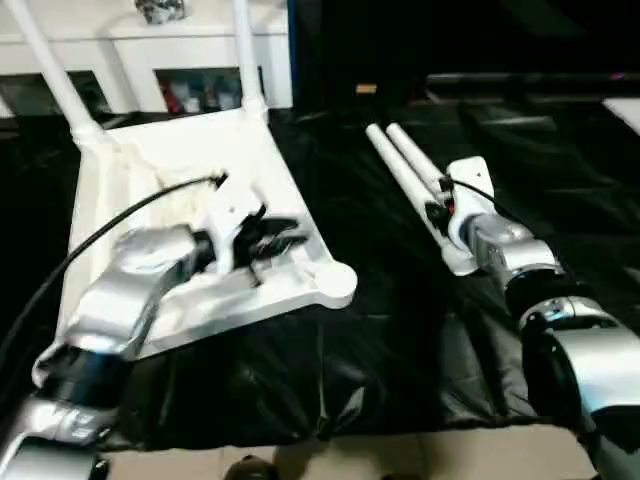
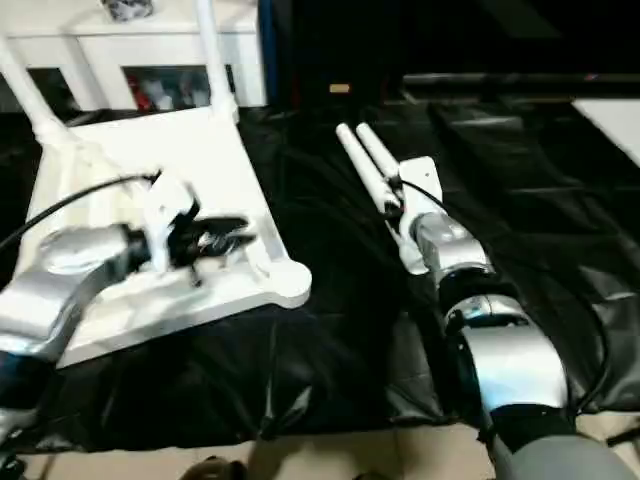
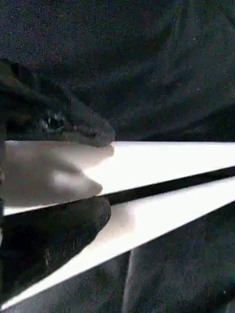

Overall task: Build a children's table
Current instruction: Pick table leg

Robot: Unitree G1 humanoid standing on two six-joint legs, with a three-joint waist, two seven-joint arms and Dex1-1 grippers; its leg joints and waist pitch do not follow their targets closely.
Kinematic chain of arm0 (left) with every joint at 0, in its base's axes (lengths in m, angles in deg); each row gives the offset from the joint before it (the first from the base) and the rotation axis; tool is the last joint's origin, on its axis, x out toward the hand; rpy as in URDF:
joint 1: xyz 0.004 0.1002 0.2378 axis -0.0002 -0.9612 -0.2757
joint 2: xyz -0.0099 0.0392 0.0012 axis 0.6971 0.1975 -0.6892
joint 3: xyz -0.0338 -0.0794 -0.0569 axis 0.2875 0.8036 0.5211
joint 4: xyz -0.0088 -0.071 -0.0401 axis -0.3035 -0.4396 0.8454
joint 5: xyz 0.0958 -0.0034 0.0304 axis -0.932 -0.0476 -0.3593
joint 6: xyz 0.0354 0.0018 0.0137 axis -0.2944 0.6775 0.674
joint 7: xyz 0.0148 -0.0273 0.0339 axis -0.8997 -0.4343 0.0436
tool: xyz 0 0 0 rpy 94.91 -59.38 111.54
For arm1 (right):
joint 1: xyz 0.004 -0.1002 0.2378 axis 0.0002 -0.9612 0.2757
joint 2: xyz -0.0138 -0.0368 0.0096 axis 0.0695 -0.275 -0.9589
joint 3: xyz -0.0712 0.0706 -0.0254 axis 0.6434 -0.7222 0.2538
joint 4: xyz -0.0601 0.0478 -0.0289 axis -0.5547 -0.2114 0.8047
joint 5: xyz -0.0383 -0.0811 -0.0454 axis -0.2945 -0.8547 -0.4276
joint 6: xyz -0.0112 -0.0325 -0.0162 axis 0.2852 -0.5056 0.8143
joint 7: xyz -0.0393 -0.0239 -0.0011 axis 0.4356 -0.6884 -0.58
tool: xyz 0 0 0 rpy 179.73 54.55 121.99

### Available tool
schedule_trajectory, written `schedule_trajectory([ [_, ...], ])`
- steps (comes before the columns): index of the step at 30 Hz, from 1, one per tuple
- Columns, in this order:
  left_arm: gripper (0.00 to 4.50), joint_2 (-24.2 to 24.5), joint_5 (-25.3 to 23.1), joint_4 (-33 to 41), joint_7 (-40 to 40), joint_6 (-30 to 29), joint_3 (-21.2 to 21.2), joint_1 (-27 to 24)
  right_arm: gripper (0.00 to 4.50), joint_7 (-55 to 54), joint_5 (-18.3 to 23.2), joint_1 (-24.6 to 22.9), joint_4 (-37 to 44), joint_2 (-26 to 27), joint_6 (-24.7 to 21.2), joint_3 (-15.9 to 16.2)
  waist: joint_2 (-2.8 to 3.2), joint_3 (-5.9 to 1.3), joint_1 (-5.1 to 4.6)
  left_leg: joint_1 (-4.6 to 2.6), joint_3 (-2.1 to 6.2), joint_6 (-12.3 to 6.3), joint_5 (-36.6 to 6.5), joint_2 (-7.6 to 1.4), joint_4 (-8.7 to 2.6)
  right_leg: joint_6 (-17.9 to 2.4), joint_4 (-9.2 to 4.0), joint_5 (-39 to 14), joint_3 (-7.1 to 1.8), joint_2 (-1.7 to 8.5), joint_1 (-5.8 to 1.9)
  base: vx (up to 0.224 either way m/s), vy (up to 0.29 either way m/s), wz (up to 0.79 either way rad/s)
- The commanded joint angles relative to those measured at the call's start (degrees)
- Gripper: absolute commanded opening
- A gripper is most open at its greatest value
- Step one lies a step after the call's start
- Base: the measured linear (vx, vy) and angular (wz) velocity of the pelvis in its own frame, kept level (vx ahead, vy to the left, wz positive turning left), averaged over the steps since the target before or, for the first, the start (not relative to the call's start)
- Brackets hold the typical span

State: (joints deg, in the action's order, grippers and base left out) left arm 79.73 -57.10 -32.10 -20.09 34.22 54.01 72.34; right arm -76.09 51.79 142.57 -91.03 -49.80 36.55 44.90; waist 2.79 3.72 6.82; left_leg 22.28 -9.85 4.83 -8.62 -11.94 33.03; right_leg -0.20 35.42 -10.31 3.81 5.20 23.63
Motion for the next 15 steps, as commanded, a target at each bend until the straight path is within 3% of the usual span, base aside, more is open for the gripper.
schedule_trajectory([
  [1,2.02,1.3,0.8,2.5,1.0,-1.6,-0.6,-0.7,2.41,-0.7,-1.0,1.2,-1.1,-0.4,-0.8,0.4,0.64,-4.77,0.39,-0.98,-0.17,0.48,-14.7,-0.4,-2.92,-15.3,-2.92,-5.4,-1.55,2.09,-3.2,0.0,0.0,0.0],
  [7,2.35,2.8,0.7,6.0,0.3,-4.4,-0.5,-2.6,2.83,2.5,-1.7,1.3,-3.2,-0.7,-3.4,0.9,0.87,-4.67,0.8,-1.1,-0.12,0.9,-17.2,-0.47,-3.0,-14.6,-3.11,-8.8,-1.59,2.05,-2.92,0.0,0.0,0.0],
  [9,2.57,3.3,0.8,6.3,0.6,-4.7,-0.2,-2.6,2.86,4.1,-2.0,1.9,-4.0,-1.1,-6.2,1.2,0.87,-4.52,0.96,-1.16,-0.08,1.19,-19.1,-0.48,-3.08,-14.2,-3.32,-11.2,-1.64,2.11,-2.8,0.0,0.0,0.0],
  [10,2.57,3.5,0.9,6.3,0.7,-5.0,-0.1,-2.5,2.86,4.2,-2.4,2.1,-4.3,-1.3,-6.8,1.5,0.47,-4.35,1.11,-1.11,-0.06,1.38,-19.8,-0.46,-3.21,-13.5,-3.52,-13.1,-1.7,2.14,-2.73,0.0,0.0,0.0],
  [12,2.87,4.1,0.8,6.4,1.2,-5.2,0.0,-2.3,2.86,4.4,-2.8,2.8,-4.7,-1.8,-8.1,1.6,0.67,-4.42,1.43,-1.28,0.0,1.73,-20.1,-0.46,-3.15,-13.0,-3.5,-14.4,-1.78,2.22,-2.55,0.0,0.0,0.0],
  [15,2.87,5.1,1.3,6.4,2.1,-6.0,0.2,-1.9,2.86,7.2,-1.7,4.1,-5.3,-2.5,-11.9,0.3,0.22,-4.34,1.52,-1.22,-0.01,1.85,-20.4,-0.49,-3.18,-12.4,-3.63,-15.8,-1.83,2.21,-2.41,0.0,0.0,0.0],
])
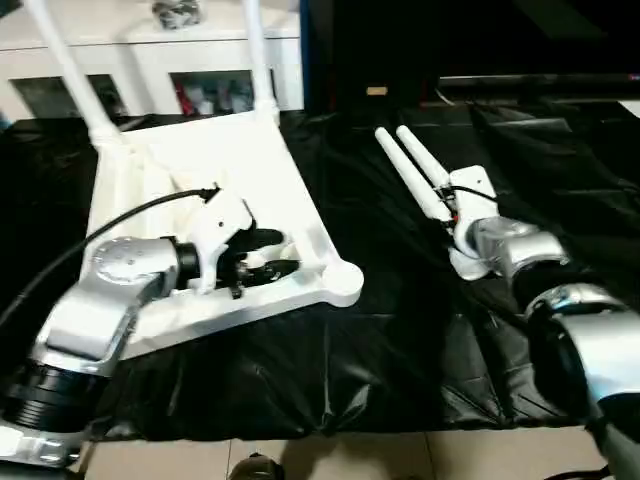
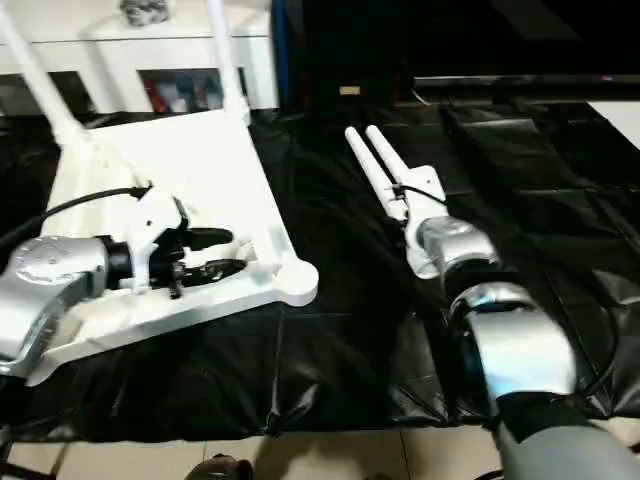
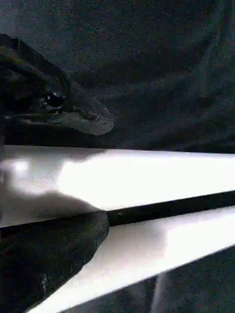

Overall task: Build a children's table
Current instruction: Pick table leg

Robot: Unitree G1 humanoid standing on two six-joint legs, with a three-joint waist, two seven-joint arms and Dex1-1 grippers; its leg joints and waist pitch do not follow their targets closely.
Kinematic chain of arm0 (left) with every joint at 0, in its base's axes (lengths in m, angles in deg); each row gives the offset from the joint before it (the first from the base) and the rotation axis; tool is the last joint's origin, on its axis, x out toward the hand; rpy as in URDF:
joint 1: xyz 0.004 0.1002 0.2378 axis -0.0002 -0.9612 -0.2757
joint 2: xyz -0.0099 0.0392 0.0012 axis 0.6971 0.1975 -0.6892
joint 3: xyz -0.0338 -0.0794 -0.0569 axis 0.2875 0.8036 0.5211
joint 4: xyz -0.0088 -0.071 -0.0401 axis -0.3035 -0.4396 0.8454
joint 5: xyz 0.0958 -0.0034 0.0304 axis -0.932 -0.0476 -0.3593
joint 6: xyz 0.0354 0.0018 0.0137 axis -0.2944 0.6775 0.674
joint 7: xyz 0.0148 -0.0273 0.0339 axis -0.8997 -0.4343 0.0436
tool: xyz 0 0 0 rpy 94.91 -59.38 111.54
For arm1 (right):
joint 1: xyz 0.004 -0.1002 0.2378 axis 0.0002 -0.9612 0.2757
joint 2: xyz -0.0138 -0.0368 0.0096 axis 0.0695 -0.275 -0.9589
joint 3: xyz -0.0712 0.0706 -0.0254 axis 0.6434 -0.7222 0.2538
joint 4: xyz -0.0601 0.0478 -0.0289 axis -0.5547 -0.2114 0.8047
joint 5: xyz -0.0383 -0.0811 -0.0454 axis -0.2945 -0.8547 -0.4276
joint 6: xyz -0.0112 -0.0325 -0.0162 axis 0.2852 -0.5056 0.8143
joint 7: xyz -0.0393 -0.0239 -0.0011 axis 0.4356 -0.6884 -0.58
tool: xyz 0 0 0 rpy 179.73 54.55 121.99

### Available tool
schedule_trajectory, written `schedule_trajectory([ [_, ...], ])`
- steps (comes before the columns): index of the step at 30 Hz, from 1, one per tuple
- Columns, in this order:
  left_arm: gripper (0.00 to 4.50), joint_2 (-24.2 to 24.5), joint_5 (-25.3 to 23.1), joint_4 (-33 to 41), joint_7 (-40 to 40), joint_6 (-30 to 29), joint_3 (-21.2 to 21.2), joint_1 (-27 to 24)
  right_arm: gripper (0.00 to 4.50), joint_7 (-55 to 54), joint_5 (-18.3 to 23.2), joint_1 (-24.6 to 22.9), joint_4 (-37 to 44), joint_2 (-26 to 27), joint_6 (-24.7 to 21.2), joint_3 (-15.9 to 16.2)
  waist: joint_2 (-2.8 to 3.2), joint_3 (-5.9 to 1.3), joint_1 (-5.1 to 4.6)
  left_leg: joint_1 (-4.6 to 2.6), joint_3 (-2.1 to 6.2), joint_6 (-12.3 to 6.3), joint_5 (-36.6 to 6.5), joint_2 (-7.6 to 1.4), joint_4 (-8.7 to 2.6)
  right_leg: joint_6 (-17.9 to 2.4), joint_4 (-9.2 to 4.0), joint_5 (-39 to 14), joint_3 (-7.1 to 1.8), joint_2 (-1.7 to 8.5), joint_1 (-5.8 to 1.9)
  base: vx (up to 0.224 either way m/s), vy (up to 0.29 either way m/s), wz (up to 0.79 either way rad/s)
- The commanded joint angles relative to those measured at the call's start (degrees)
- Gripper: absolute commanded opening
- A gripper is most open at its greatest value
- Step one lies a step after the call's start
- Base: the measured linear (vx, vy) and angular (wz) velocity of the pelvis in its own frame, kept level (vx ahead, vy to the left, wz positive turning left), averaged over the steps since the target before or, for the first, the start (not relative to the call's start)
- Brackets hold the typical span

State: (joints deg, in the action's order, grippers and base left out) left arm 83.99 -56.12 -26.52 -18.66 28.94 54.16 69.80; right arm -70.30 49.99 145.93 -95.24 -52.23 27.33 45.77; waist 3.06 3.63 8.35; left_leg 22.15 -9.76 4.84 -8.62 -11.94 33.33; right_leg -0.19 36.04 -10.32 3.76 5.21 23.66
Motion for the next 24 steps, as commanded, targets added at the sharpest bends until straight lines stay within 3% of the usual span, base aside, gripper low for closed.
schedule_trajectory([
  [1,2.87,0.8,0.3,0.8,0.7,-0.7,0.0,0.6,2.86,1.4,0.1,0.8,-1.0,0.0,-2.7,-0.5,0.09,-4.26,0.09,-1.12,-0.03,1.94,-20.6,-0.47,-3.46,-12.5,-4.17,-16.2,-1.77,2.22,-2.41,0.0,0.0,0.0],
  [3,2.87,3.2,0.4,1.7,3.5,-1.5,-1.0,0.3,2.86,4.8,-0.9,1.9,-1.7,-1.3,-7.0,0.4,0.04,-4.29,0.11,-0.89,0.13,1.92,-20.5,-0.44,-3.53,-12.0,-4.04,-16.7,-1.73,2.19,-2.51,0.0,0.0,0.0],
  [4,2.87,3.7,0.7,2.0,4.3,-1.9,-1.2,0.2,2.86,6.0,-1.3,2.2,-1.9,-1.6,-8.1,0.9,-0.35,-4.26,0.09,-0.79,0.11,1.8,-20.0,-0.46,-3.52,-12.0,-3.97,-16.7,-1.75,2.21,-2.53,0.0,0.0,0.0],
  [10,2.87,5.7,2.6,3.1,7.0,-4.9,-1.4,0.6,2.86,13.3,-4.8,3.5,-2.3,-3.8,-12.2,4.6,-0.31,-4.35,0.1,-0.65,-0.03,1.78,-18.7,-0.43,-3.26,-12.7,-3.75,-14.6,-1.81,2.15,-2.46,0.0,0.0,0.0],
  [11,2.9,5.7,2.6,2.8,7.2,-4.9,-1.5,0.8,2.69,14.2,-5.4,3.6,-2.4,-4.0,-12.7,5.2,-0.29,-4.34,0.07,-0.65,-0.05,1.72,-18.4,-0.46,-3.24,-12.6,-3.78,-14.4,-1.82,2.16,-2.42,0.0,0.0,0.0],
  [15,2.91,5.2,2.4,1.4,7.5,-4.9,-1.9,2.0,2.39,14.6,-5.9,3.5,-2.4,-4.3,-14.1,5.5,-0.71,-4.35,0.0,-0.65,-0.16,1.59,-17.4,-0.45,-3.18,-12.4,-3.86,-14.5,-1.88,2.2,-2.5,0.0,0.0,0.0],
  [16,2.91,5.2,2.4,1.4,7.5,-4.9,-1.9,2.0,2.26,14.6,-5.9,3.5,-2.4,-4.3,-14.1,5.5,-0.49,-4.37,0.08,-0.71,-0.13,1.62,-17.3,-0.45,-3.14,-12.4,-3.79,-14.6,-1.88,2.21,-2.44,0.0,0.0,0.0],
  [19,2.91,4.7,2.7,1.0,7.5,-4.8,-2.0,2.6,2.06,14.9,-6.1,3.4,-2.3,-4.4,-14.5,5.5,-0.56,-4.37,0.01,-0.65,-0.11,1.76,-17.3,-0.46,-3.14,-12.3,-3.8,-14.7,-1.88,2.27,-2.49,0.0,0.0,0.0],
  [22,2.91,2.8,2.5,-0.2,6.1,-3.2,-1.4,3.3,1.91,14.4,-5.7,3.2,-2.1,-4.2,-14.8,4.6,-1.31,-4.35,-0.03,-0.68,-0.25,1.52,-16.8,-0.44,-3.13,-12.1,-3.95,-15.2,-1.91,2.25,-2.51,0.0,0.0,0.0],
  [24,2.91,1.7,2.5,-0.8,6.0,-2.2,-1.8,3.5,1.88,14.0,-5.0,3.0,-2.0,-4.0,-14.8,3.8,-1.07,-4.45,0.09,-0.66,-0.18,1.63,-16.1,-0.52,-3.12,-12.0,-3.85,-14.6,-1.92,2.34,-2.53,0.0,0.0,0.0],
])
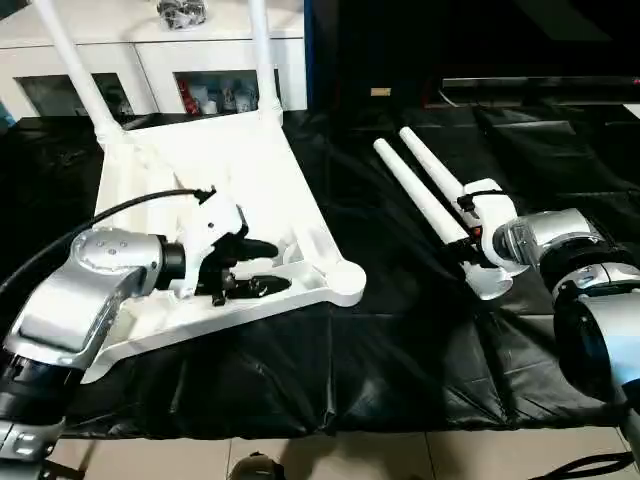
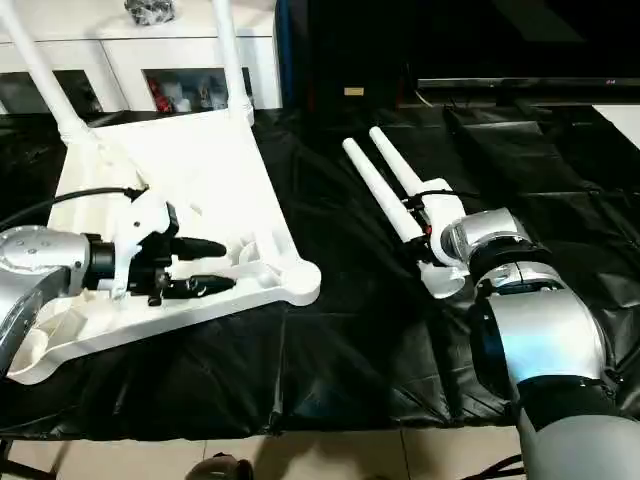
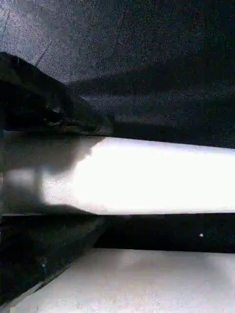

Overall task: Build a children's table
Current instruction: Pick table leg

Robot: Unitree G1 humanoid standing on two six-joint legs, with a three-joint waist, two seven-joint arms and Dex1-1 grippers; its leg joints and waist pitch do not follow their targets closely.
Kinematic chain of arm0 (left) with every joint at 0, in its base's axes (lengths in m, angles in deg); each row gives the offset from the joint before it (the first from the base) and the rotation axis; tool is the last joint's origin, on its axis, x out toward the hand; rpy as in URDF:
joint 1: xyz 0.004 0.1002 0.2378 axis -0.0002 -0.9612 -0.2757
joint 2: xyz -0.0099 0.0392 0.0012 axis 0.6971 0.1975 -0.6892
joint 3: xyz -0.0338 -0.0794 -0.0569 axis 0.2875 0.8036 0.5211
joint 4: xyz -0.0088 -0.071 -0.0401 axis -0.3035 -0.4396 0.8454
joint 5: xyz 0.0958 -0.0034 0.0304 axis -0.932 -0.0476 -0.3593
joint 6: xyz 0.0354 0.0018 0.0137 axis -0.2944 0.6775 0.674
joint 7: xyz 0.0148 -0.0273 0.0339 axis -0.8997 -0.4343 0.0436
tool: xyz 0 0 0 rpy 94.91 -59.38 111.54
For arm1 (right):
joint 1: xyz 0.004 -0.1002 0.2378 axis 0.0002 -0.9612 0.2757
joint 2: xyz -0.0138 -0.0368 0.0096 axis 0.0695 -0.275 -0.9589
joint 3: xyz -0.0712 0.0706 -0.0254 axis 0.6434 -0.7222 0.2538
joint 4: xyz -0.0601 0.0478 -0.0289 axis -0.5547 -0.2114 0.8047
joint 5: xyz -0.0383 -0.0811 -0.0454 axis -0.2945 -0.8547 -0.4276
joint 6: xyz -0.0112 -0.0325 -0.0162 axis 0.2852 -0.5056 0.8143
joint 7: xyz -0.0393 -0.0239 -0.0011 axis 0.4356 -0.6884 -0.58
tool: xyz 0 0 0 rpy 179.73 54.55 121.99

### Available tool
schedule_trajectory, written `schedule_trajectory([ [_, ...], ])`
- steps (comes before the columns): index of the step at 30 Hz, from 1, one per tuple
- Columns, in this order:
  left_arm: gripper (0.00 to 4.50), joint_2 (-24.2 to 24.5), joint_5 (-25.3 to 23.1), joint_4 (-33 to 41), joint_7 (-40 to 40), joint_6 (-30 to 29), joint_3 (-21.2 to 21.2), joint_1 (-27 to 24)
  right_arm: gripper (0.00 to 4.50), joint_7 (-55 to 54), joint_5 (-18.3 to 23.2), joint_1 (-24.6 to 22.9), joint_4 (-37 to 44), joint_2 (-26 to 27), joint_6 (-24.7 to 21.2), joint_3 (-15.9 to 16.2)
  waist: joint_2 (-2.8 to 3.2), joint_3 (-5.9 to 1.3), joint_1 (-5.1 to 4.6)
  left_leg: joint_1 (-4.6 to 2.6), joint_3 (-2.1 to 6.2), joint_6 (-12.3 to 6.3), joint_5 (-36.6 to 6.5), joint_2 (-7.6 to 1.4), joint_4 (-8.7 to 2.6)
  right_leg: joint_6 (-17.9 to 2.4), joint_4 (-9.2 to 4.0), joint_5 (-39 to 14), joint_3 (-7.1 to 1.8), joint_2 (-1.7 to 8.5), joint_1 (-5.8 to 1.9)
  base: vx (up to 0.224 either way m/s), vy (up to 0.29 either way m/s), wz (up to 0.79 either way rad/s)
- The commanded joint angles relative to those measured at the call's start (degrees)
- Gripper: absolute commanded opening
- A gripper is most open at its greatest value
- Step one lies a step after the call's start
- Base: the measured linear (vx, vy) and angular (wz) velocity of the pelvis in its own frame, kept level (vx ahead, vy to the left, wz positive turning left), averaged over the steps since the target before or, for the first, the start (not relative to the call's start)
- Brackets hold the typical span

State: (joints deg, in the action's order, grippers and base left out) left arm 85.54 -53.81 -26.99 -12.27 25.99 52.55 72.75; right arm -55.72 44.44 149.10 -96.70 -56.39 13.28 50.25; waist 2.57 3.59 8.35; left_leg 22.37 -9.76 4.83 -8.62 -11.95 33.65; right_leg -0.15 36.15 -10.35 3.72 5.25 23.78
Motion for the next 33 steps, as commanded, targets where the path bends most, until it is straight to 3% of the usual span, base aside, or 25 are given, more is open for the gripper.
schedule_trajectory([
  [1,2.91,-0.5,0.6,-0.7,-0.8,-0.1,-0.1,0.7,1.88,-1.1,0.9,-0.3,-0.5,0.4,-0.7,-1.1,-0.37,-4.5,0.09,-0.83,-0.15,1.73,-15.9,-0.52,-3.39,-12.1,-3.78,-13.7,-1.86,2.31,-2.73,0.0,0.0,0.0],
  [3,2.91,-1.0,0.0,-1.4,-1.6,0.0,-0.4,0.9,1.87,-1.6,1.2,-0.5,-0.5,0.8,-0.6,-1.5,-0.56,-4.49,0.0,-0.78,-0.22,1.56,-15.5,-0.45,-3.35,-12.3,-3.74,-12.7,-1.83,2.18,-2.73,0.0,0.0,0.0],
  [4,2.91,-1.2,-0.3,-1.8,-1.9,0.3,-0.5,0.9,1.87,-1.8,1.3,-0.5,-0.4,1.0,-0.6,-1.6,-0.18,-4.55,0.07,-0.85,-0.16,1.62,-15.6,-0.44,-3.3,-12.4,-3.67,-12.5,-1.82,2.21,-2.71,0.0,0.0,0.0],
  [6,2.91,-1.5,-0.9,-2.3,-2.4,1.0,-0.9,1.1,1.86,-1.9,1.7,-0.6,-0.3,1.3,-0.5,-2.1,-0.28,-4.51,-0.05,-0.87,-0.17,1.64,-16.0,-0.41,-3.34,-12.3,-3.79,-13.0,-1.78,2.19,-2.76,0.0,0.0,0.0],
  [11,2.91,-9.5,-3.9,-8.1,-14.2,6.7,1.8,4.6,1.86,-5.7,8.1,-0.1,0.7,2.5,2.1,-9.3,-0.73,-4.64,-0.14,-0.98,-0.23,1.61,-16.0,-0.45,-3.22,-11.5,-4.07,-13.1,-1.86,2.31,-2.94,0.0,0.0,0.0],
  [12,2.91,-11.3,-3.1,-8.8,-15.8,6.1,2.7,5.4,1.86,-5.1,10.0,0.2,1.3,3.0,3.5,-11.2,-1.14,-4.73,-0.18,-1.02,-0.28,1.29,-15.3,-0.53,-3.23,-11.4,-4.06,-12.7,-1.85,2.34,-2.93,0.0,0.0,0.0],
  [13,2.91,-12.6,-2.5,-9.1,-16.6,5.7,3.3,5.8,1.86,-4.6,11.2,0.4,1.7,3.4,4.3,-12.5,-1.0,-4.82,-0.14,-0.92,-0.29,1.13,-14.7,-0.54,-3.16,-11.7,-3.79,-12.1,-1.85,2.4,-2.96,0.0,0.0,0.0],
  [14,2.91,-14.1,-2.1,-9.7,-18.2,5.3,3.9,6.6,1.86,-4.0,13.6,0.6,2.5,4.0,6.0,-14.8,-1.29,-5.05,-0.14,-0.66,-0.36,0.42,-12.3,-0.5,-2.91,-12.2,-3.54,-9.4,-1.8,2.36,-3.18,0.0,0.0,0.0],
  [16,2.91,-14.3,-2.0,-9.8,-18.4,5.3,4.0,6.7,1.86,-4.0,13.9,0.6,2.6,4.1,6.1,-15.1,-1.23,-5.07,-0.06,-0.55,-0.35,-0.24,-11.2,-0.5,-2.81,-12.6,-3.43,-8.2,-1.7,2.32,-3.15,0.0,0.0,0.0],
  [17,3.08,-16.8,-0.8,-11.0,-21.0,4.0,5.4,8.0,1.86,-2.9,18.1,0.2,4.5,5.3,9.9,-18.8,-1.65,-5.14,-0.18,-0.49,-0.52,-1.27,-9.5,-0.46,-2.61,-13.2,-3.24,-6.2,-1.68,2.18,-3.11,0.0,0.0,0.0],
  [18,3.08,-16.8,-0.8,-11.0,-21.0,4.0,5.4,8.0,1.86,-2.9,18.1,0.2,4.5,5.3,9.9,-18.8,-1.55,-5.17,-0.13,-0.47,-0.6,-1.52,-9.3,-0.45,-2.52,-13.4,-3.11,-5.6,-1.71,2.24,-3.12,0.0,0.0,0.0],
  [19,3.18,-18.6,1.2,-11.6,-22.0,2.1,6.8,8.9,1.86,0.6,21.7,-0.7,7.1,6.6,11.3,-21.6,-1.47,-5.3,-0.07,-0.41,-0.56,-1.84,-8.8,-0.43,-2.4,-13.6,-3.02,-4.9,-1.7,2.29,-3.14,0.0,0.0,0.0],
  [21,3.28,-21.7,4.6,-12.7,-24.6,-2.1,9.8,10.6,1.86,7.8,26.9,-3.1,12.6,8.7,10.3,-24.6,-1.34,-5.48,-0.1,-0.09,-0.69,-4.22,-6.7,-0.38,-2.02,-14.7,-2.58,-0.2,-1.6,1.96,-3.18,0.0,0.0,0.0],
  [22,3.38,-21.7,4.6,-12.7,-24.6,-2.1,9.8,10.6,1.86,7.8,26.9,-3.1,12.6,8.7,10.3,-24.6,-1.34,-5.47,-0.01,-0.2,-0.79,-4.96,-6.6,-0.33,-1.86,-14.9,-2.58,0.8,-1.6,1.8,-3.12,0.0,0.0,0.0],
  [23,3.63,-23.6,6.4,-13.9,-26.7,-3.4,11.7,11.7,1.86,12.4,29.8,-5.8,17.9,10.1,7.2,-25.1,-0.78,-5.64,0.12,-0.17,-0.43,-5.8,-6.0,-0.52,-1.84,-16.0,-2.41,1.0,-1.33,1.9,-2.99,0.0,0.0,0.0],
  [24,3.68,-24.6,7.5,-14.4,-27.4,-4.1,12.5,12.3,1.86,14.3,31.1,-7.4,21.1,10.8,5.6,-24.8,-1.03,-5.31,-0.04,-0.22,-0.77,-6.13,-6.6,-0.27,-1.83,-15.9,-2.81,1.0,-1.43,1.53,-2.93,0.0,0.0,0.0],
  [25,3.68,-25.6,8.7,-14.9,-28.1,-5.0,13.6,12.9,1.86,16.4,32.6,-9.3,24.6,11.6,3.8,-24.5,-0.65,-5.5,0.2,-0.23,-0.52,-6.11,-6.8,-0.47,-1.74,-16.0,-2.6,1.0,-1.46,1.89,-3.05,0.0,0.0,0.0],
  [26,3.72,-25.6,8.7,-14.9,-28.1,-5.0,13.6,12.9,1.86,16.4,32.6,-9.3,24.6,11.6,3.8,-24.5,-0.91,-5.55,0.48,-0.49,-0.51,-6.53,-7.1,-0.63,-1.75,-15.8,-2.73,1.8,-1.5,1.83,-3.06,0.0,0.0,0.0],
  [28,3.9,-28.4,11.9,-15.7,-29.4,-6.4,15.6,14.3,1.86,20.9,36.9,-14.9,34.8,13.6,-0.7,-23.0,-0.86,-5.35,0.46,-0.5,-0.61,-5.74,-8.1,-0.42,-1.99,-15.4,-3.25,-0.8,-1.34,1.65,-3.03,0.0,0.0,0.0],
  [29,4.01,-28.4,11.9,-15.8,-29.4,-6.4,15.6,14.3,1.86,21.0,36.9,-15.0,35.0,13.7,-0.8,-23.0,-0.97,-5.41,0.8,-0.56,-0.4,-5.1,-9.1,-0.72,-2.12,-15.2,-3.28,-2.5,-1.39,2.04,-3.13,0.0,0.0,0.0],
  [30,4.08,-30.7,15.2,-15.1,-29.1,-8.0,16.8,15.2,1.86,23.8,40.2,-20.8,44.8,14.4,-4.0,-19.3,-0.37,-5.43,0.83,-0.49,-0.24,-4.51,-9.4,-0.73,-2.24,-15.0,-3.21,-3.6,-1.32,2.1,-3.14,0.0,0.0,0.0],
  [31,4.08,-30.7,15.2,-15.1,-29.1,-8.0,16.8,15.2,1.86,23.8,40.2,-20.8,44.8,14.4,-4.0,-19.3,-0.5,-5.22,1.3,-0.98,-0.45,-4.07,-10.6,-0.79,-2.27,-14.0,-3.93,-5.1,-1.43,2.01,-2.86,0.0,0.0,0.0],
  [32,4.22,-30.8,15.4,-15.0,-29.0,-8.1,16.8,15.3,1.86,23.9,40.4,-21.1,45.2,14.5,-4.1,-19.1,-0.62,-5.18,1.17,-0.91,-0.35,-3.67,-11.5,-0.88,-2.41,-14.0,-3.8,-5.9,-1.48,2.09,-2.86,0.0,0.0,0.0],
  [33,4.22,-32.3,17.9,-14.1,-28.8,-10.2,17.6,15.7,1.86,25.9,42.0,-25.4,52.6,14.3,-6.3,-15.7,-0.81,-5.02,1.06,-0.5,-0.22,-2.62,-11.7,-0.64,-2.8,-13.1,-3.94,-8.0,-1.36,2.08,-3.34,0.0,0.0,0.0],
])
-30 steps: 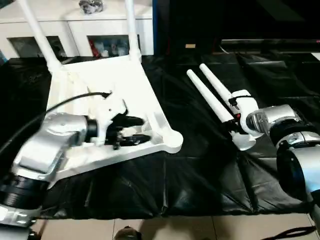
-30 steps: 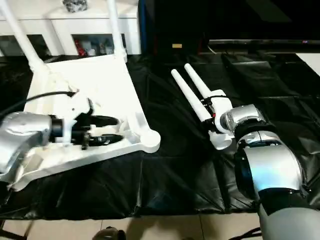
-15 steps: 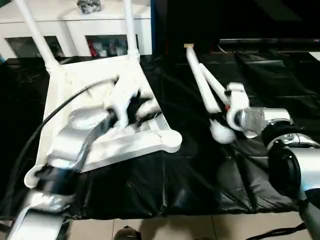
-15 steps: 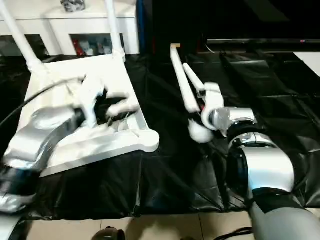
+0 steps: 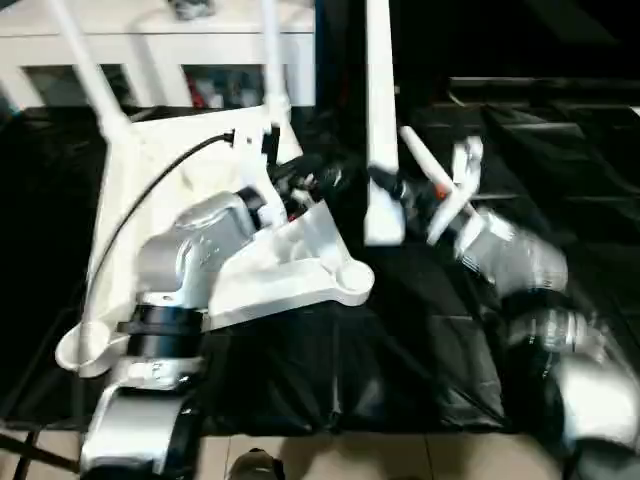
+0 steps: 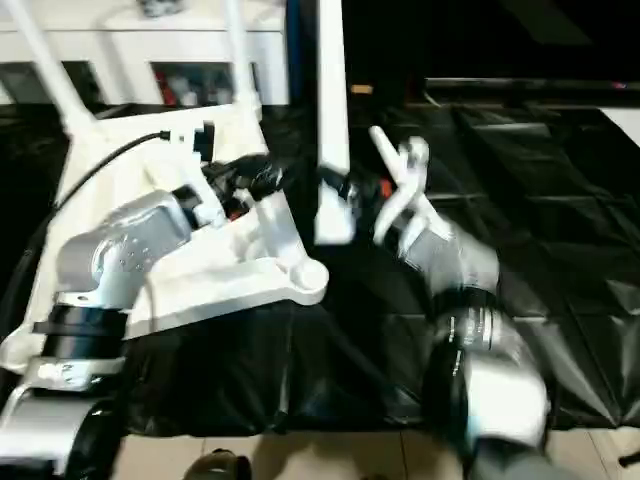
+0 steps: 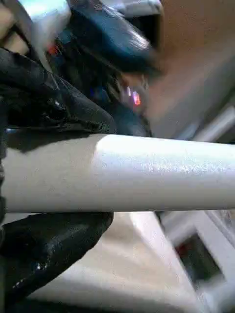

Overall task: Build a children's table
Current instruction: Pick table leg

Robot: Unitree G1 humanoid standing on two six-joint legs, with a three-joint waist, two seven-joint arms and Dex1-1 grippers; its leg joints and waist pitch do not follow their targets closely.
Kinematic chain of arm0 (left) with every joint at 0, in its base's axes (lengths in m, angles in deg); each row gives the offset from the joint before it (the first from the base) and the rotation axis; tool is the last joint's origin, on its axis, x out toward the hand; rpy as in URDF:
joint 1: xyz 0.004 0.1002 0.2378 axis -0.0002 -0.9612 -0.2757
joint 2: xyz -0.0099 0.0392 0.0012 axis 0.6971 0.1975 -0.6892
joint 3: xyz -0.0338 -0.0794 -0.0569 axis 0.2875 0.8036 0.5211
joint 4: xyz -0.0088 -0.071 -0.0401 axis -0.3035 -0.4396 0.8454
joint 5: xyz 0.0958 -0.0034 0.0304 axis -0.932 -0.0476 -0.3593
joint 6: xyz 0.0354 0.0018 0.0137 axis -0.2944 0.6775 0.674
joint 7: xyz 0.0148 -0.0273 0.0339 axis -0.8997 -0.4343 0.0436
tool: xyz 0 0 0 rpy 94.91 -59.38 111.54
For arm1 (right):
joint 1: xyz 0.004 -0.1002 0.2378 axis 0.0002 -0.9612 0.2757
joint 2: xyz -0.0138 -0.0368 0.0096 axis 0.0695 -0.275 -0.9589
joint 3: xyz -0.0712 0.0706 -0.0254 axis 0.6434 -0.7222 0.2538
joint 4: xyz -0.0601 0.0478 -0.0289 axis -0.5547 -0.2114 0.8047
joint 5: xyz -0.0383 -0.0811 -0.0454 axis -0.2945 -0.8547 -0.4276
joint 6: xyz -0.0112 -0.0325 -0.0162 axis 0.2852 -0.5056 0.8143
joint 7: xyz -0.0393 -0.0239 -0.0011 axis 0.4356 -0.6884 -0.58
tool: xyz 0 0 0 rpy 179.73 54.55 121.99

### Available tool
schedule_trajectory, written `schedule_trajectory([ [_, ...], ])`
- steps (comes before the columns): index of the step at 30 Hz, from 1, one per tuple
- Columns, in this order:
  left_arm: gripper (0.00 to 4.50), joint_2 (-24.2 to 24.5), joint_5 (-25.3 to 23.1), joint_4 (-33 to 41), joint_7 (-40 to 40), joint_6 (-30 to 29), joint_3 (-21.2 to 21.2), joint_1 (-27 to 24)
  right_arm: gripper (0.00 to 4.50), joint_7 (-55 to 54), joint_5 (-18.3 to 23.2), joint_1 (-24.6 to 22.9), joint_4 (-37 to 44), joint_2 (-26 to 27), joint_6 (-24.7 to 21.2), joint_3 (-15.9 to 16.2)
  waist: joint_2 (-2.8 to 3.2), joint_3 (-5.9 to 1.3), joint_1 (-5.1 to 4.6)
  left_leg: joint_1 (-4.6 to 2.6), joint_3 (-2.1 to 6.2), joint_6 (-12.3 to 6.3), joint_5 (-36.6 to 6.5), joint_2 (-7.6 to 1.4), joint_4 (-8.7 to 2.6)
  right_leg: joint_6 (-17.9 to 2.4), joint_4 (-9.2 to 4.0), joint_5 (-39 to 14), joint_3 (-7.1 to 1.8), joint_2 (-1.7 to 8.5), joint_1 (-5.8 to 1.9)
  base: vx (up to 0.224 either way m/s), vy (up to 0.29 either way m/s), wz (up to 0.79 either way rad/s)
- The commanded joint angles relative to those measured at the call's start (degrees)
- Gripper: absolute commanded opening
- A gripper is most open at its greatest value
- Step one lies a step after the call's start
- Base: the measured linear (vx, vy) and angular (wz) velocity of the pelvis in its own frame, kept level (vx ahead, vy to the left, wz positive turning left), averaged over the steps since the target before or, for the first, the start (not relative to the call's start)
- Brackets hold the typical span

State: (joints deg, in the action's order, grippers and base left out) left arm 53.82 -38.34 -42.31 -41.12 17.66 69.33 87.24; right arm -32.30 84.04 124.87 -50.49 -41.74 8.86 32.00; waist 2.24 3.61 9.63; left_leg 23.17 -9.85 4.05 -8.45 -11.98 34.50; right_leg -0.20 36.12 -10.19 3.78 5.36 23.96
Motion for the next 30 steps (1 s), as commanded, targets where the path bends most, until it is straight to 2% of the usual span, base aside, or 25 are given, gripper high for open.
schedule_trajectory([
  [1,4.34,-1.0,3.1,1.6,-0.2,-2.8,1.0,1.2,1.86,3.4,2.9,-2.7,9.3,-0.6,-2.9,4.0,-0.38,-5.05,0.2,-1.72,-0.22,-1.55,-12.8,-0.75,-3.63,-12.5,-4.28,-9.3,-1.52,2.1,-3.28,0.0,0.0,0.0],
  [2,4.44,-1.5,3.3,1.8,-0.7,-3.7,1.1,1.1,1.86,4.5,3.3,-4.6,13.1,-0.9,-4.3,5.5,-0.72,-4.78,-0.11,-1.47,-0.12,-1.11,-14.1,-0.64,-3.85,-11.5,-4.5,-11.6,-1.59,2.13,-3.43,0.0,0.0,0.0],
  [3,4.49,-1.5,3.2,2.0,-1.0,-3.9,1.1,1.0,1.86,4.6,3.3,-5.1,14.2,-0.9,-4.7,5.6,-0.94,-4.88,0.07,-1.5,-0.08,-0.82,-14.2,-0.62,-3.92,-10.2,-4.75,-13.7,-1.66,2.32,-3.39,0.0,0.0,0.0],
  [4,4.49,-1.5,3.2,2.0,-1.0,-3.9,1.1,1.0,1.86,4.6,3.3,-5.1,14.2,-0.9,-4.7,5.6,-0.87,-4.81,0.0,-1.57,-0.01,-0.67,-14.5,-0.64,-4.02,-9.7,-4.9,-14.9,-1.69,2.35,-3.2,0.0,0.0,0.0],
  [5,4.5,-1.7,3.6,2.3,-1.0,-4.2,1.1,0.7,1.86,5.1,2.9,-5.7,15.5,-1.3,-5.5,6.5,-1.02,-4.69,-0.2,-1.33,0.13,0.05,-14.5,-0.51,-4.19,-8.1,-5.26,-18.1,-1.64,2.5,-3.25,0.0,0.0,0.0],
  [7,4.5,-2.0,4.3,2.6,-1.3,-4.4,1.5,0.6,1.86,5.1,2.1,-6.0,16.0,-1.6,-5.6,7.1,-0.99,-4.61,-0.26,-1.5,0.11,0.64,-15.1,-0.53,-4.21,-7.5,-5.53,-19.6,-1.74,2.53,-2.95,0.0,0.0,0.0],
  [8,4.5,-2.2,4.9,3.0,-1.4,-4.7,1.8,0.5,1.86,4.8,1.9,-6.3,16.5,-1.5,-5.8,7.1,-1.41,-4.58,-0.32,-1.46,0.07,0.62,-15.1,-0.53,-4.24,-7.2,-5.61,-19.8,-1.74,2.51,-2.96,0.0,0.0,0.0],
  [10,4.5,-2.4,6.6,4.1,-1.5,-6.0,2.6,0.4,1.86,4.0,1.2,-6.7,17.4,-1.7,-5.9,7.7,-1.26,-4.57,-0.27,-1.35,0.14,0.72,-14.6,-0.52,-4.28,-6.9,-5.56,-20.2,-1.74,2.59,-2.91,0.0,0.0,0.0],
  [11,4.5,-2.3,7.1,4.8,-2.0,-6.8,2.7,0.3,1.86,3.1,1.1,-7.2,18.7,-2.1,-6.0,8.6,-1.44,-4.57,-0.31,-1.4,0.17,0.89,-14.5,-0.57,-4.32,-6.9,-5.5,-19.8,-1.71,2.52,-2.9,0.0,0.0,0.0],
  [12,4.5,-2.0,7.1,5.6,-2.9,-7.9,2.5,0.1,1.86,1.5,0.5,-7.7,20.5,-2.5,-5.7,10.1,-1.28,-4.56,-0.3,-1.41,0.19,0.94,-14.4,-0.6,-4.34,-6.9,-5.44,-19.2,-1.77,2.44,-2.83,0.0,0.0,0.0],
  [15,4.5,-1.8,7.0,6.4,-4.1,-9.3,2.4,-0.1,1.86,-0.4,-0.7,-8.1,22.3,-2.6,-5.4,11.4,-1.4,-4.57,-0.39,-1.32,0.21,1.24,-14.2,-0.49,-4.4,-6.5,-5.38,-18.5,-1.76,2.37,-2.84,0.0,0.0,0.0],
  [16,4.33,-1.8,7.0,6.4,-4.1,-9.3,2.4,-0.1,1.86,-0.4,-0.7,-8.1,22.3,-2.6,-5.4,11.4,-1.4,-4.58,-0.38,-1.31,0.19,1.25,-14.1,-0.5,-4.38,-6.4,-5.35,-18.4,-1.81,2.38,-2.85,0.0,0.0,0.0],
  [17,4.23,-2.2,5.7,5.6,-8.0,-9.9,3.2,0.5,1.86,-3.7,-4.6,-7.5,22.4,-2.2,-2.9,13.3,-1.26,-4.61,-0.33,-1.26,0.27,1.58,-13.7,-0.6,-4.39,-6.3,-5.2,-17.7,-1.84,2.4,-2.79,0.0,0.0,0.0],
  [18,4.16,-2.8,4.4,4.7,-11.1,-9.4,3.8,1.0,1.86,-6.2,-6.6,-6.9,22.4,-1.6,-1.8,14.1,-1.27,-4.55,-0.4,-1.25,0.27,1.85,-13.8,-0.58,-4.4,-6.2,-5.28,-17.6,-1.83,2.36,-2.7,0.0,0.0,0.0],
  [20,4.13,-3.8,2.8,3.3,-15.2,-8.4,4.7,1.8,1.86,-9.6,-9.3,-6.0,22.6,-0.7,-0.4,15.1,-1.24,-4.59,-0.66,-1.22,0.28,2.45,-13.7,-0.42,-4.46,-5.4,-5.31,-17.0,-1.82,2.26,-2.81,0.0,0.0,0.0],
  [21,3.94,-4.8,2.3,2.3,-18.3,-7.6,5.8,2.4,1.86,-12.1,-10.7,-5.5,22.8,0.1,0.1,15.6,-1.11,-4.65,-0.77,-1.22,0.32,2.58,-13.8,-0.38,-4.45,-5.3,-5.26,-16.7,-1.84,2.25,-2.92,0.0,0.0,0.0],
  [23,3.76,-7.1,2.6,0.6,-24.8,-6.0,8.9,3.6,1.86,-15.8,-13.7,-5.3,24.6,0.9,1.7,18.3,-1.21,-4.82,-0.86,-1.32,0.3,2.53,-13.0,-0.34,-4.34,-5.6,-5.32,-14.7,-1.82,2.17,-2.93,0.0,0.0,0.0],
  [24,3.72,-7.1,2.6,0.6,-24.8,-6.0,8.9,3.6,1.86,-15.8,-13.7,-5.3,24.6,0.9,1.7,18.3,-1.09,-4.83,-0.86,-1.12,0.41,2.46,-12.6,-0.38,-4.44,-5.9,-5.12,-12.8,-1.77,2.11,-3.12,0.0,0.0,0.0],
  [25,3.65,-8.5,2.2,-0.5,-29.9,-4.1,11.1,4.5,1.86,-19.0,-15.9,-5.1,26.9,2.0,2.0,20.9,-1.06,-4.84,-0.96,-1.09,0.43,2.39,-12.5,-0.35,-4.41,-6.1,-4.98,-11.5,-1.78,2.02,-3.14,0.0,0.0,0.0],
  [26,3.56,-8.8,1.9,-0.8,-31.4,-3.3,11.6,4.8,1.86,-20.3,-16.8,-5.0,27.8,2.5,2.0,21.7,-1.12,-4.84,-1.04,-1.1,0.43,2.39,-12.2,-0.31,-4.4,-6.0,-4.97,-10.8,-1.8,1.92,-3.15,0.0,0.0,0.0],
  [28,3.36,-9.4,1.3,-1.1,-33.7,-1.8,12.4,5.0,1.86,-21.9,-17.8,-4.8,29.4,3.6,1.7,22.9,-0.95,-4.93,-1.11,-1.1,0.49,2.13,-11.8,-0.3,-4.47,-6.1,-4.84,-9.4,-1.75,2.0,-3.31,0.0,0.0,0.0],
  [29,3.3,-9.5,1.2,-1.2,-33.9,-1.6,12.6,5.1,1.86,-22.2,-18.1,-4.8,29.7,3.8,1.7,23.2,-1.06,-5.04,-1.24,-1.1,0.45,1.89,-11.2,-0.24,-4.34,-6.1,-4.81,-8.4,-1.74,1.98,-3.39,0.0,0.0,0.0],
  [30,3.3,-9.9,1.1,-1.3,-35.0,-1.2,13.0,5.2,1.86,-22.9,-18.5,-4.6,30.4,4.4,1.6,23.7,-0.81,-5.06,-1.25,-1.1,0.4,1.67,-10.6,-0.21,-4.31,-6.4,-4.73,-7.4,-1.75,1.97,-3.34,0.0,0.0,0.0],
])
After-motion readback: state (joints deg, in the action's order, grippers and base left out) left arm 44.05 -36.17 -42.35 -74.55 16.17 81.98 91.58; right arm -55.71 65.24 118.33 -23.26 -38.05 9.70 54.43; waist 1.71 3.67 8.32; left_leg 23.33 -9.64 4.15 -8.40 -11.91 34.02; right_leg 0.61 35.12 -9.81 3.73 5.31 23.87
